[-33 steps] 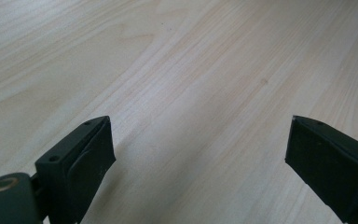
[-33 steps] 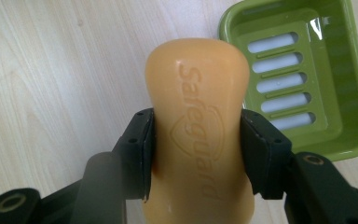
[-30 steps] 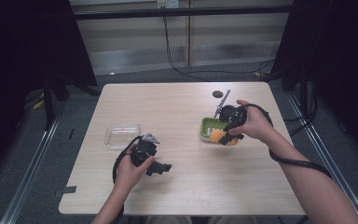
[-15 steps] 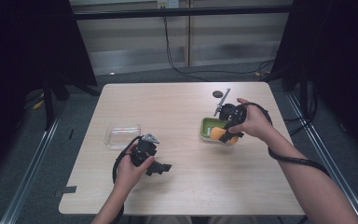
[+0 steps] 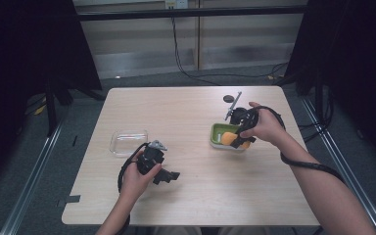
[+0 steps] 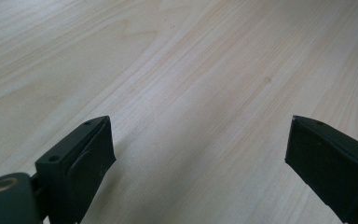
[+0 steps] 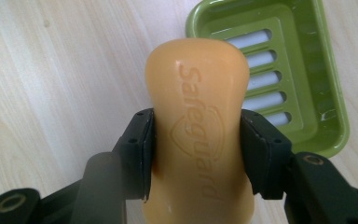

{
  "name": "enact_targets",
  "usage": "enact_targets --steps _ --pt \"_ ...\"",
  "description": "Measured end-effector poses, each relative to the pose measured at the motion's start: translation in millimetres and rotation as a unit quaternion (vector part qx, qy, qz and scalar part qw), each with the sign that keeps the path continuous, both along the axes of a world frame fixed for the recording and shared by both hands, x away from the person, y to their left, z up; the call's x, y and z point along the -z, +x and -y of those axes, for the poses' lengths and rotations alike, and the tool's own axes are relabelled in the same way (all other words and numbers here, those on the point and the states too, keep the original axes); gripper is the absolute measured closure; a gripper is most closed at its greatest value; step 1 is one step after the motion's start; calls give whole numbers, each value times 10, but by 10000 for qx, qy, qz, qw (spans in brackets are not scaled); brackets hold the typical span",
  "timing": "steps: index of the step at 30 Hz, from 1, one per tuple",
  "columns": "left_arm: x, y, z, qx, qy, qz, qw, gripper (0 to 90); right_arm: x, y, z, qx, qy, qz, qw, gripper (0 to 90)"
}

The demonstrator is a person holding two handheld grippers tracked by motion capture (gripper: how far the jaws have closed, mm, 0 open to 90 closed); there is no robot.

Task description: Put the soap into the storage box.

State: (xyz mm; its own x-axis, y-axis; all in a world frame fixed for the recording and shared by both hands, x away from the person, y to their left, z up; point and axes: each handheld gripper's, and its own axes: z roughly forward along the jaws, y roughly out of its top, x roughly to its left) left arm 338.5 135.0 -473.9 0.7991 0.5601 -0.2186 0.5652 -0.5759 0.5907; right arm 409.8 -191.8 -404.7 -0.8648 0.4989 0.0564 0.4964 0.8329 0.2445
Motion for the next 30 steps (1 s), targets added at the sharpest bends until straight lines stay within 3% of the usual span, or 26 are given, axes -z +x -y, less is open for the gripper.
enact_targets --steps 6,11,16,17,18,30 --pt "6 0 0 -40 -3 -3 10000 77 -17 47 31 -57 70 69 9999 499" --pt "7 0 1 -45 -15 -10 10000 77 -17 59 42 -28 -16 45 10000 499" --pt "-2 1 -1 22 30 10 10000 77 -2 94 67 -86 40 106 9999 499" --pt "-16 14 -16 161 147 30 9998 77 1 98 68 -55 32 91 9999 499" --pt "-8 -5 3 -25 -1 -6 10000 77 5 105 73 -44 32 100 9999 499" --pt "-17 -1 0 -26 -21 18 10000 77 -9 172 92 20 -8 160 9999 499"
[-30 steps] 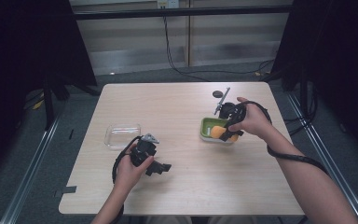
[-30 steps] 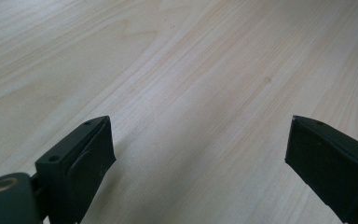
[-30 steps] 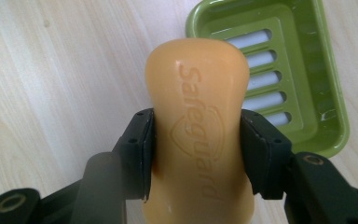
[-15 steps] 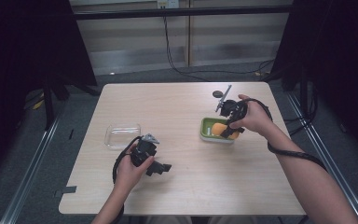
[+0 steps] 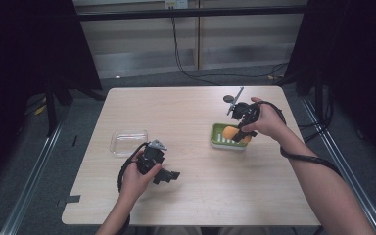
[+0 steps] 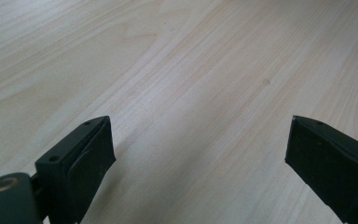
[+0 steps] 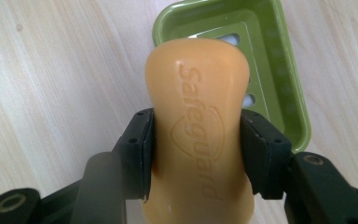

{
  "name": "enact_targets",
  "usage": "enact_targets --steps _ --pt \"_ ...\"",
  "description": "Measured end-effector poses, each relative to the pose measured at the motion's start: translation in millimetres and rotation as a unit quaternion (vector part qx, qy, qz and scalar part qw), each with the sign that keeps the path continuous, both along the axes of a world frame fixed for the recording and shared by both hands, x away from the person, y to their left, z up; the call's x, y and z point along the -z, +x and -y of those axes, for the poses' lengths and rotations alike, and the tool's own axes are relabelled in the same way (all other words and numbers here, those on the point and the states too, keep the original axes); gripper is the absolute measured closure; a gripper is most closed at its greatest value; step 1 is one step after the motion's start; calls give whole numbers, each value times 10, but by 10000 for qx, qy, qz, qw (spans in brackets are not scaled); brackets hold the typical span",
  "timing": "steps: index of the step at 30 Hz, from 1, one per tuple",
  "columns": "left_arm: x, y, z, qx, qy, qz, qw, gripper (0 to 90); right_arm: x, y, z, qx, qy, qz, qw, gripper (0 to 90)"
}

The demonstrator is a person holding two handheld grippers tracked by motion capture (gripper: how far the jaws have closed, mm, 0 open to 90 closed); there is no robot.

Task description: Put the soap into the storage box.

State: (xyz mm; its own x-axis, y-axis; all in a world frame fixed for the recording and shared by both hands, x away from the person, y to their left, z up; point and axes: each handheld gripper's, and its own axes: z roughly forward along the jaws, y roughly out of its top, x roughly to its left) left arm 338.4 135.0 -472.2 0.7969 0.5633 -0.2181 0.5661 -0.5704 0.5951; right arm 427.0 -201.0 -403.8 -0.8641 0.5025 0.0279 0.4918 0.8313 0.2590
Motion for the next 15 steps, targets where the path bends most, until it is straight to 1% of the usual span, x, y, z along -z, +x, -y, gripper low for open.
enact_targets --steps 1,3,8,9,10,11,12,15 --pt "0 0 0 0 0 0 10000 77 -1 1 -5 27 9 -12 10000 499" --pt "2 -1 -2 0 -9 8 10000 77 0 13 0 -27 19 -13 10000 499" --pt "5 1 -9 12 -15 1 10000 77 8 35 -13 31 23 -31 10000 499" --pt "3 4 -13 25 -14 1 10000 77 7 42 -10 28 24 -6 10000 499" --pt "0 6 -18 48 2 11 10000 77 11 50 -8 9 43 -5 10000 499" --pt "-10 12 -29 106 70 22 9999 77 13 54 -8 34 42 -39 10000 499" --pt "-15 17 -37 194 111 25 9997 77 18 58 -9 38 30 16 10000 499" --pt "-22 16 -38 177 106 31 9998 77 24 61 -14 84 19 -16 10000 499"
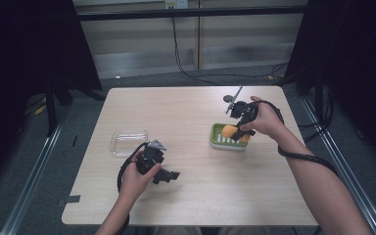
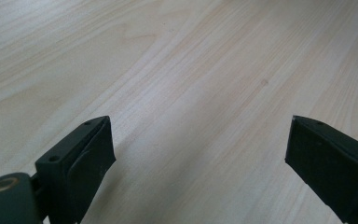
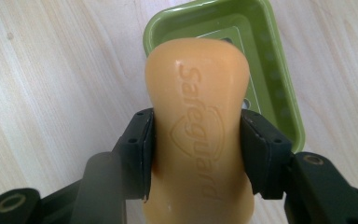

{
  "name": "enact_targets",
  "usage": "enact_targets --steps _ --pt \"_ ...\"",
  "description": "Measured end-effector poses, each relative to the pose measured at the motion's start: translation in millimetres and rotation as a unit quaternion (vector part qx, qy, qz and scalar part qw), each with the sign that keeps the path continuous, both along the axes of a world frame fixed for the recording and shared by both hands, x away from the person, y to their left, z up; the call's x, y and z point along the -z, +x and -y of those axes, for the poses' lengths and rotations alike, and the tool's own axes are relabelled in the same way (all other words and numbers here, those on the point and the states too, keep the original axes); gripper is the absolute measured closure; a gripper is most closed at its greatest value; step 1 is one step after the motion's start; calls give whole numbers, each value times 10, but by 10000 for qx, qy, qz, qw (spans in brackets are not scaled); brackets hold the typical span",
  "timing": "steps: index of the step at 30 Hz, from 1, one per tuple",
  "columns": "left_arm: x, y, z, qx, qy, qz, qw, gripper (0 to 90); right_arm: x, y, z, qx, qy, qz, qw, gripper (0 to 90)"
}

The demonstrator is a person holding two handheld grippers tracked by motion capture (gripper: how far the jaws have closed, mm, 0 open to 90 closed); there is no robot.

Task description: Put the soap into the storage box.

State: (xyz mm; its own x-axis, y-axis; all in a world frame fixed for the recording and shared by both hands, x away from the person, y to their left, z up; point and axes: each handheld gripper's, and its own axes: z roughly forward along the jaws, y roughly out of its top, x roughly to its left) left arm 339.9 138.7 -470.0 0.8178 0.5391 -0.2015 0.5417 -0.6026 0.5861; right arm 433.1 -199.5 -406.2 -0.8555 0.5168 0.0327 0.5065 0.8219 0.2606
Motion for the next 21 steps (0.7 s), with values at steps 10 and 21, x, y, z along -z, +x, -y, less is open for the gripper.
enact_targets --steps 10,21 --pt "15 -17 13 -185 -146 -18 9997 77 61 22 -23 -17 -47 26 10000 499" --pt "37 -9 12 -150 -135 -15 9998 77 81 67 7 45 -55 22 10000 499"
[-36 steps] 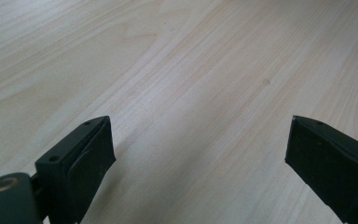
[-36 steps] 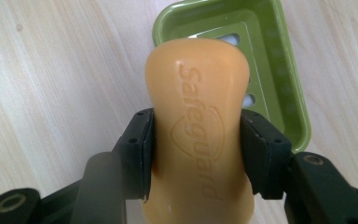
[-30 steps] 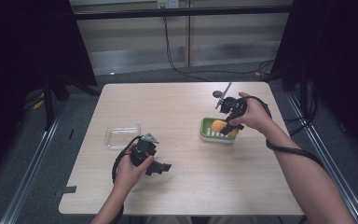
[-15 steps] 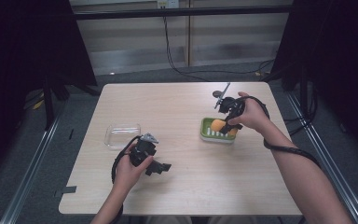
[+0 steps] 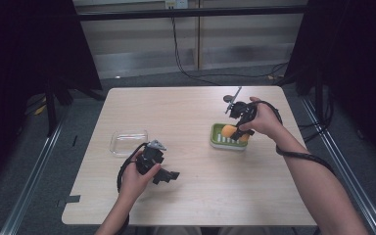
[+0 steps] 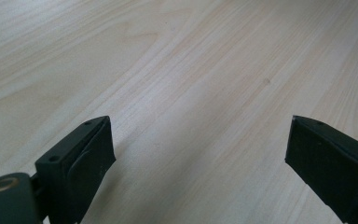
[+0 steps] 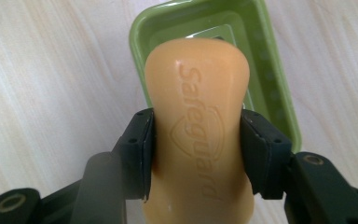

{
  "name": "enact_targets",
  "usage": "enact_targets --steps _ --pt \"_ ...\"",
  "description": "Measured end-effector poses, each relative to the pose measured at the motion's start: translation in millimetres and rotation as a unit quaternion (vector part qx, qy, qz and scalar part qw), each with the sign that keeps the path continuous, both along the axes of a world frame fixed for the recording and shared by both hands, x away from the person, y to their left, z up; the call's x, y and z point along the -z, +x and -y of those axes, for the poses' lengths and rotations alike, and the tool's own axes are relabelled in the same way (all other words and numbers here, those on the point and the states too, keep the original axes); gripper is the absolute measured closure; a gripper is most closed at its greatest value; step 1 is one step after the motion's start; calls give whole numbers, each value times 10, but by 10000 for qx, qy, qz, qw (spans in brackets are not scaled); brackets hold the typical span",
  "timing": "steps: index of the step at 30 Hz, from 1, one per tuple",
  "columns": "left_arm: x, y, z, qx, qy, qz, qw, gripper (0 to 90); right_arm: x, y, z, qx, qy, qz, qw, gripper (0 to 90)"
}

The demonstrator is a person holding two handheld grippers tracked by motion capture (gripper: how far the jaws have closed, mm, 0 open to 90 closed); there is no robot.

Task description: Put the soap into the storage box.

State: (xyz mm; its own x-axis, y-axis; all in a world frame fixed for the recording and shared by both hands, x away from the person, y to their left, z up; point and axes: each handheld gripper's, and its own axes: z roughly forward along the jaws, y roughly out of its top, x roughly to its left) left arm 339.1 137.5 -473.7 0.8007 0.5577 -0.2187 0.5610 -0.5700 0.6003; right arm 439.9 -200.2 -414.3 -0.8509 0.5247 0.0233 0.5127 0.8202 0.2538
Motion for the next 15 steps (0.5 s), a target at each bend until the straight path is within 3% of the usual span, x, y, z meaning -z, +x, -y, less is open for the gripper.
enact_targets --steps 15 --pt "6 2 3 -44 -2 -45 10000 77 50 67 -36 -11 27 1 10000 499"
